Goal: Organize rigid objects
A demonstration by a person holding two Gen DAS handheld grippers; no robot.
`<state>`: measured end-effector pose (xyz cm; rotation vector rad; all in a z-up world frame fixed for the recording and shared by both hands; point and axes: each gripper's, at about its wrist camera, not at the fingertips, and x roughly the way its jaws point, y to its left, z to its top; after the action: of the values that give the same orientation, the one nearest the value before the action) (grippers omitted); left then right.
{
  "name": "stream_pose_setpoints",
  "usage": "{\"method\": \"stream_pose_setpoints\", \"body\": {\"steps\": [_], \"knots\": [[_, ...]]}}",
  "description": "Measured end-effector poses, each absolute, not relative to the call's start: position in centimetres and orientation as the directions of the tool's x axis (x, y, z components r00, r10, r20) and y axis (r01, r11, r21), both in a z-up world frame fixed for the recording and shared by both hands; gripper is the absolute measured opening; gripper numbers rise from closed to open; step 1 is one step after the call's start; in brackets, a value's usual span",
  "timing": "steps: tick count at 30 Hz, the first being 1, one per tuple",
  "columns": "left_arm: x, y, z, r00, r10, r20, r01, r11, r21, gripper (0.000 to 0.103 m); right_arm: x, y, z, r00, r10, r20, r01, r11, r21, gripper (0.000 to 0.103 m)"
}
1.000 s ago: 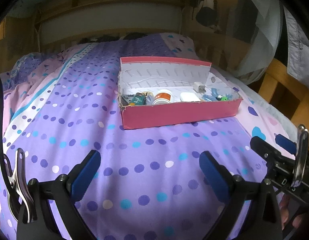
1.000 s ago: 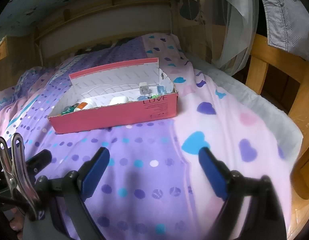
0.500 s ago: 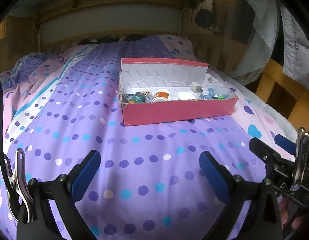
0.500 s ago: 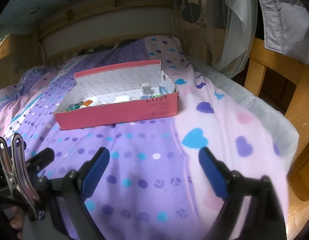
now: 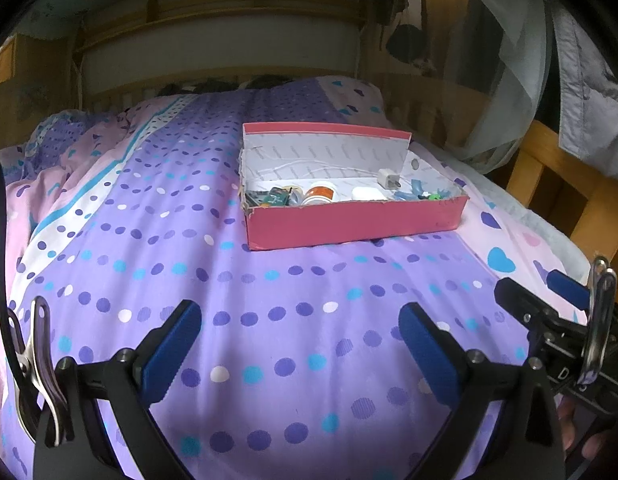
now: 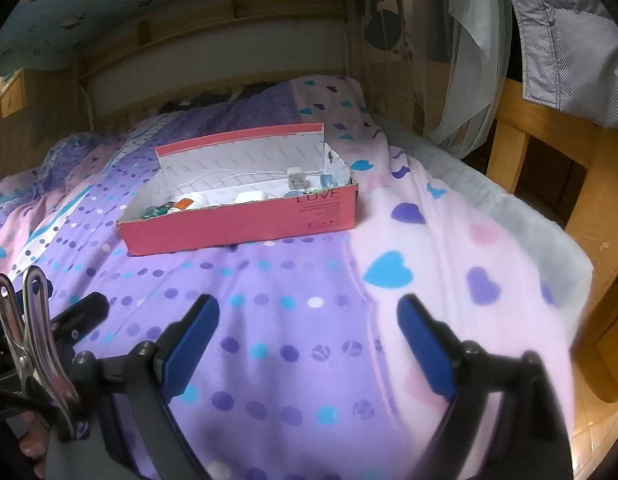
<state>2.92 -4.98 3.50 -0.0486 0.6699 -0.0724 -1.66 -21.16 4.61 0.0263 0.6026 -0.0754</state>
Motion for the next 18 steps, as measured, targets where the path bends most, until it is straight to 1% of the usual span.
{"method": "stream_pose_setpoints", "body": {"steps": [6,12,18], "knots": [[2.5,-5.4,3.0,0.763,-0.067,-0.643,0.054,0.998,-0.041,0.101,-2.1,-21.2,4.5,0.816,-0.057,-0.575,0.079,0.997,0.013,0.092],[1.9,-6.2,2.6,0.76,-0.053,-0.648,0.068,0.998,-0.003,0.101,-2.5,-21.1,4.3,0.809,-0.052,-0.585,0.076,0.997,0.016,0.092],[1.9,-5.4,2.5,0.744,-0.059,-0.666,0.05,0.998,-0.033,0.101,-2.7,-21.0,4.0,0.799,-0.055,-0.599,0.076,0.997,0.01,0.092]]}}
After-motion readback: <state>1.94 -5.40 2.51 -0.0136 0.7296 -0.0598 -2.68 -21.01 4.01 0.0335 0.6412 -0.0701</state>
